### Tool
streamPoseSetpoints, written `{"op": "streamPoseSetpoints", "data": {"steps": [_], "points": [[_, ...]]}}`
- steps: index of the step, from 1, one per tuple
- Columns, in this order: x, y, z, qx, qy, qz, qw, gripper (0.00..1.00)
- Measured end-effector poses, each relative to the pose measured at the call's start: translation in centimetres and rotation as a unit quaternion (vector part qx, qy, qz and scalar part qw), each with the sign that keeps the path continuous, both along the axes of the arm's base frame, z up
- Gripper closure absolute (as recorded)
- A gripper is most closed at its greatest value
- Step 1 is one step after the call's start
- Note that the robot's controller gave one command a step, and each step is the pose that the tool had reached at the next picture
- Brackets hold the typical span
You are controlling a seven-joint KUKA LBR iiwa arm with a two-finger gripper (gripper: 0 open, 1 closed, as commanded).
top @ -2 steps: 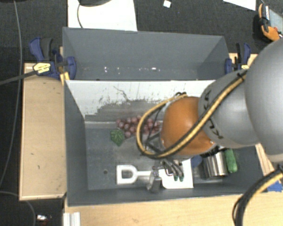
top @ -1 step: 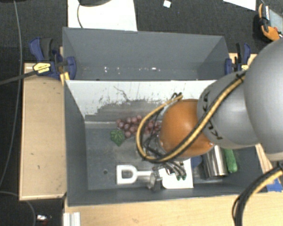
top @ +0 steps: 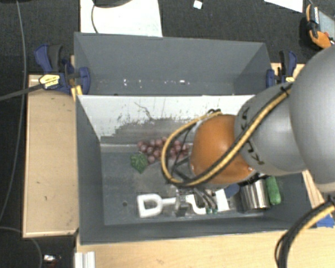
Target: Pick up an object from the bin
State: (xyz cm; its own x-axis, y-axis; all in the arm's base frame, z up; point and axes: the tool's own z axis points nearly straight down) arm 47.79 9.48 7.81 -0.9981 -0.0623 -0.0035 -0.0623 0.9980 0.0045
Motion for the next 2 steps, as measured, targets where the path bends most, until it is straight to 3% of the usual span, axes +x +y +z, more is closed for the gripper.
{"op": "streamPoseSetpoints", "data": {"steps": [1,2], "points": [[0.0,0.0,0.0,0.000,0.0000,0.000,1.0000,1.00],[0.1,0.0,8.1,0.001,-0.0009,-0.001,1.0000,1.00]]}}
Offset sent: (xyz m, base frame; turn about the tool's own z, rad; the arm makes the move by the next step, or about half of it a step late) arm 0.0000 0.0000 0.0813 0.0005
